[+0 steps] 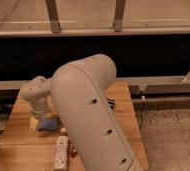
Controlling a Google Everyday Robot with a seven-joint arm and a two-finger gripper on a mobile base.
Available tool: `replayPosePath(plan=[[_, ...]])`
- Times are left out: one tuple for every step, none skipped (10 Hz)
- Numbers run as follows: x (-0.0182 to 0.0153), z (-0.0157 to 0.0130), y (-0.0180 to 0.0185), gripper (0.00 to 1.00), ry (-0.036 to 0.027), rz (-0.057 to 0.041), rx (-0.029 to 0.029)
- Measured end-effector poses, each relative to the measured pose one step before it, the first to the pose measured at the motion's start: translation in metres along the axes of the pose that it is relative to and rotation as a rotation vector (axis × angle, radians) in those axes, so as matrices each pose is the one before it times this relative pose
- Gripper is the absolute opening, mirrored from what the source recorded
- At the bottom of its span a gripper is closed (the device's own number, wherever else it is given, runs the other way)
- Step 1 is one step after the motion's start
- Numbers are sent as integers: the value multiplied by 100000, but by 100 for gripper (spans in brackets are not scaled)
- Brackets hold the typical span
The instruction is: Place the white sponge in the ceramic cup
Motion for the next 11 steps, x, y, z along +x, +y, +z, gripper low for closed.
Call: replayPosePath(plan=[[-155, -1142, -107, 80, -1675, -117, 1743], [-248, -1176, -6, 80, -1287, -189, 1197], [-68, -420, -42, 80, -315, 144, 189], [15, 13, -34, 80, -118, 222, -156], [20, 528, -78, 80, -122, 158, -441], [-10, 1178, -168, 80, -93, -281, -828], [-168, 859, 10, 80, -53, -363, -867], [-361, 914, 162, 80, 112, -688, -1334], [-242, 632, 118, 80, 165, -444, -1130], [-94, 504, -43, 80, 136, -35, -951], [-80, 401, -28, 80, 34, -50, -781]])
